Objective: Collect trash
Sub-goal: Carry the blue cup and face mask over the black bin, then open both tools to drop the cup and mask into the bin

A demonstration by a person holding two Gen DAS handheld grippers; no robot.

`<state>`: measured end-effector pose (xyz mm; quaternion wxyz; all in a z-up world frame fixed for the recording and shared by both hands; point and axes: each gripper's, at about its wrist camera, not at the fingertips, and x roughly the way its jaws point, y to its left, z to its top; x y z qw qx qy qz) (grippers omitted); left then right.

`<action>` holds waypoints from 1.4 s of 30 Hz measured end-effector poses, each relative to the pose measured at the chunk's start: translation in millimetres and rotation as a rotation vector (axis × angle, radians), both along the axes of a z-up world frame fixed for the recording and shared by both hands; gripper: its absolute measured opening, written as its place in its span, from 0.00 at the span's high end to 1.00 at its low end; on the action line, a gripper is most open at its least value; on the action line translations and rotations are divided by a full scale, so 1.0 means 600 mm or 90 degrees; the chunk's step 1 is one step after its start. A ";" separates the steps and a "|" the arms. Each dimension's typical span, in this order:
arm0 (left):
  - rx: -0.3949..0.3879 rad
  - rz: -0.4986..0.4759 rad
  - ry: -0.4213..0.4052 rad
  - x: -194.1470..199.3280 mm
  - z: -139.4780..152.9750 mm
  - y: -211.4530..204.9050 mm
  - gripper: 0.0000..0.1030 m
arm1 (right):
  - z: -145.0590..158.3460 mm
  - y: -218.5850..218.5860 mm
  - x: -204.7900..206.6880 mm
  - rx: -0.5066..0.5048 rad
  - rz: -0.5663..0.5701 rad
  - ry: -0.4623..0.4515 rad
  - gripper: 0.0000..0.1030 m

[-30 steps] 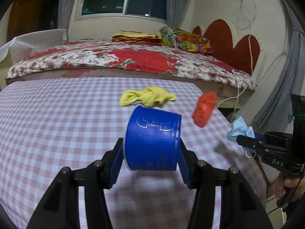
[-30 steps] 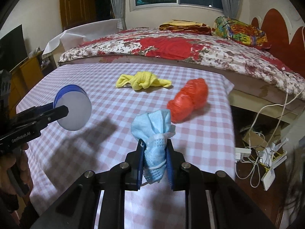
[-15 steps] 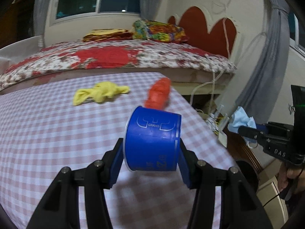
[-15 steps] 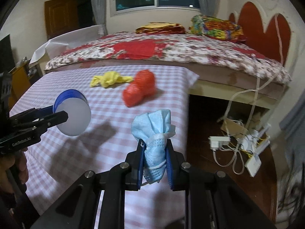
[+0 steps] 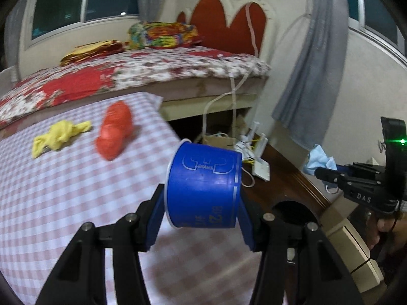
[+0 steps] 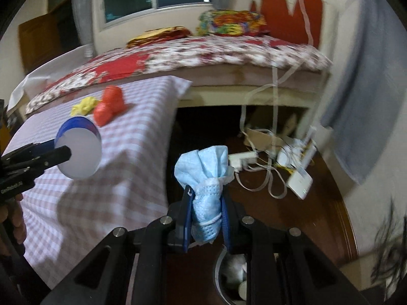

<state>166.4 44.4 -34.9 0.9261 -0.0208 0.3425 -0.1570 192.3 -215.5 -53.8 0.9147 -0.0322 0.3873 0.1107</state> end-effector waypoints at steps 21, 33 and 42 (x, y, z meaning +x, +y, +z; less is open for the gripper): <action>0.032 -0.199 0.086 -0.025 -0.066 -0.255 0.48 | -0.129 -0.211 -0.081 -0.014 -0.082 0.107 0.80; 0.071 -0.253 0.170 -0.007 -0.162 -0.363 0.48 | -0.226 -0.257 -0.079 0.000 -0.094 0.166 0.80; 0.077 -0.279 0.268 0.018 -0.256 -0.395 0.45 | -0.314 -0.251 -0.053 -0.034 -0.035 0.249 0.77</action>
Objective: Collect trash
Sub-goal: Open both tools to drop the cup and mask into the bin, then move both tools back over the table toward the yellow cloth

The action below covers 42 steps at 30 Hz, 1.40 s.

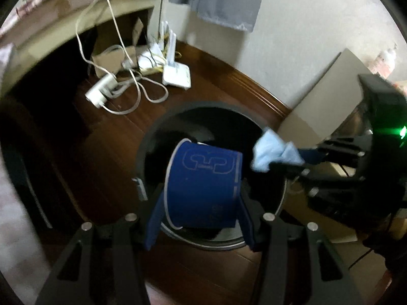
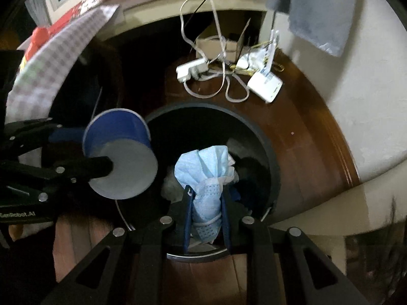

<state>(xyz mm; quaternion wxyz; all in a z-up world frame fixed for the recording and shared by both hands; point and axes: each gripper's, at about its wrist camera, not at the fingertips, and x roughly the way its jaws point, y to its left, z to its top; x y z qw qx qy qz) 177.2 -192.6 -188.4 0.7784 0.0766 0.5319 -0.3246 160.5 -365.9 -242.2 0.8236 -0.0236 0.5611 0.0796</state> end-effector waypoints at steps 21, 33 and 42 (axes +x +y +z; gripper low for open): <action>0.030 0.080 -0.071 -0.039 0.043 0.055 0.01 | 0.041 0.002 -0.054 -0.082 -0.103 -0.058 0.00; -0.003 0.107 -0.134 -0.077 0.124 0.107 0.00 | 0.121 0.006 -0.088 -0.039 -0.142 -0.109 0.00; -0.025 0.141 -0.184 -0.069 0.182 0.161 0.00 | 0.210 0.050 -0.081 -0.004 -0.139 -0.180 0.00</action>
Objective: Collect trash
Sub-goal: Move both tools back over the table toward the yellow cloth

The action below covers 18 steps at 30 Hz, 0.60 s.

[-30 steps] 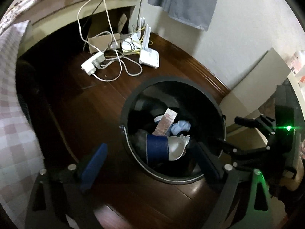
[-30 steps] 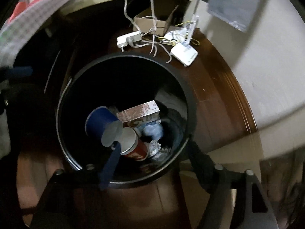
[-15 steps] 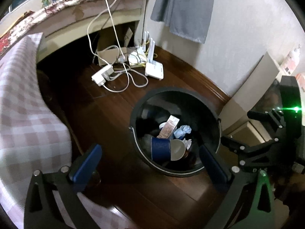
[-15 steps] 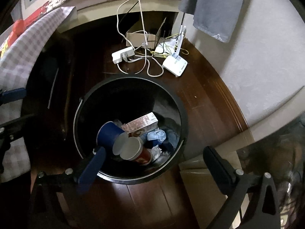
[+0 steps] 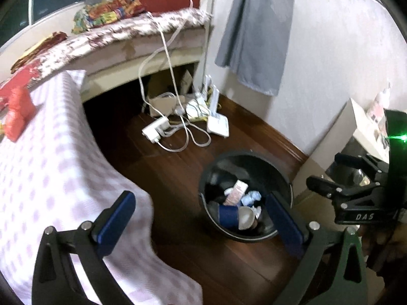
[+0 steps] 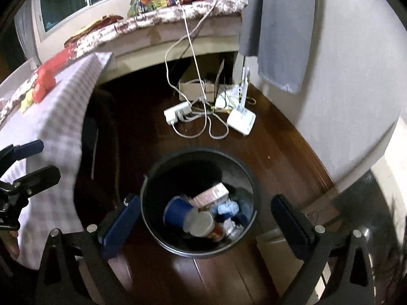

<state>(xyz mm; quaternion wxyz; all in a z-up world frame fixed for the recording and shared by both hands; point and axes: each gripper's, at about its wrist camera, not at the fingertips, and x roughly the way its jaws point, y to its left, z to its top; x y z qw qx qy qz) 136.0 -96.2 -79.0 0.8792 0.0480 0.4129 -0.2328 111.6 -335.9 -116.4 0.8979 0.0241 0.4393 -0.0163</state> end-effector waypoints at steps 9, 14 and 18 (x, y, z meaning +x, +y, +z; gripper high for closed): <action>-0.018 0.111 -0.046 0.022 0.049 0.125 0.00 | 0.077 0.092 0.051 0.035 0.058 -0.063 0.00; -0.014 0.193 -0.065 0.045 0.063 0.221 0.00 | 0.113 0.186 0.096 0.043 0.130 -0.099 0.00; -0.011 0.248 -0.072 0.055 0.067 0.291 0.00 | 0.134 0.264 0.129 0.039 0.184 -0.116 0.00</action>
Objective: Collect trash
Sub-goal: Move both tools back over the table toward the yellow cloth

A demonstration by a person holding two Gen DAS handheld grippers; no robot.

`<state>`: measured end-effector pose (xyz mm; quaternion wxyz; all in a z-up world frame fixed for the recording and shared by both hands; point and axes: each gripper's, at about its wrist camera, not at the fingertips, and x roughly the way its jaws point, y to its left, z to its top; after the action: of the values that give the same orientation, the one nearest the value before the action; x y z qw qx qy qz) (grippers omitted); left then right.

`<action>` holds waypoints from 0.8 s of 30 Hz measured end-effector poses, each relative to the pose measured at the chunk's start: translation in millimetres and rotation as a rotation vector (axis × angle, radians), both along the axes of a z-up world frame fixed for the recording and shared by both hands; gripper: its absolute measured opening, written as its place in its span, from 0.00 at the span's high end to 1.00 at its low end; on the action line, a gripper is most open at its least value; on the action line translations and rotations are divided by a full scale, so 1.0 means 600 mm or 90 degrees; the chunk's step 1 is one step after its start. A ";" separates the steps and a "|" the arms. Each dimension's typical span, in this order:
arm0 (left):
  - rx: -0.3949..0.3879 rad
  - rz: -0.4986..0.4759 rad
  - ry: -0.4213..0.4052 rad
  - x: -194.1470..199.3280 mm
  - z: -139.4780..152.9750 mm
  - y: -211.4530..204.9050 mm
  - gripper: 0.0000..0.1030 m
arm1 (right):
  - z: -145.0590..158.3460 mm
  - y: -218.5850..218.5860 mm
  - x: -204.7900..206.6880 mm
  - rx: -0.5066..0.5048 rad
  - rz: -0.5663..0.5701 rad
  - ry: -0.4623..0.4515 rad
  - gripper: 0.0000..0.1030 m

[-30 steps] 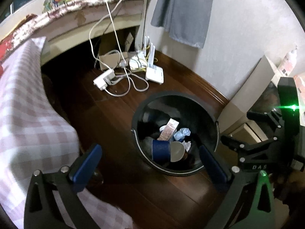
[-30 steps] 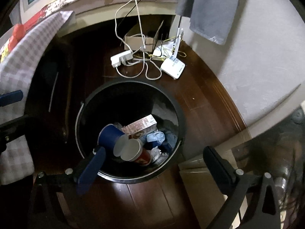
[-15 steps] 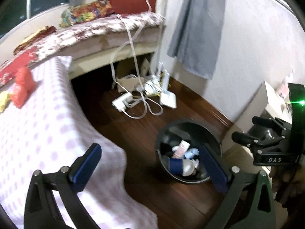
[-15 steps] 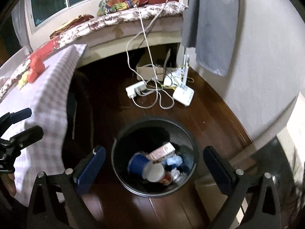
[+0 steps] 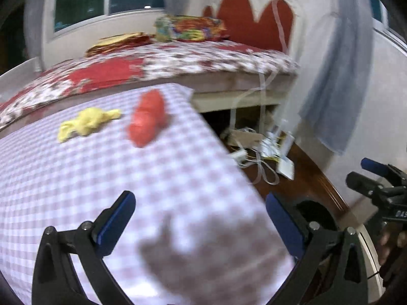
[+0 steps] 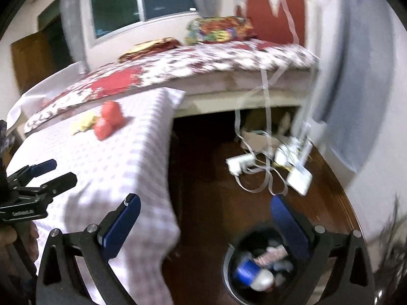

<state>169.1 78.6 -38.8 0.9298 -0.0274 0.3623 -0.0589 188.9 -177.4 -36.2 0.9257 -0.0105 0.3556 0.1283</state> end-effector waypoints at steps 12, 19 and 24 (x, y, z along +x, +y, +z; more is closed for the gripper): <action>-0.020 0.117 -0.013 0.017 0.008 0.191 0.00 | 0.049 0.243 0.080 -0.025 0.145 -0.037 0.00; 0.009 0.166 -0.023 0.059 0.001 0.277 0.01 | 0.041 0.352 0.142 -0.038 0.187 -0.014 0.18; 0.012 0.175 -0.023 0.095 -0.012 0.303 0.01 | 0.017 0.405 0.186 -0.059 0.200 0.002 0.18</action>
<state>226.3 260.5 -45.8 0.9357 -0.0667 0.3389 0.0722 300.3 65.7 -26.0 0.8924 -0.1083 0.3565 0.2546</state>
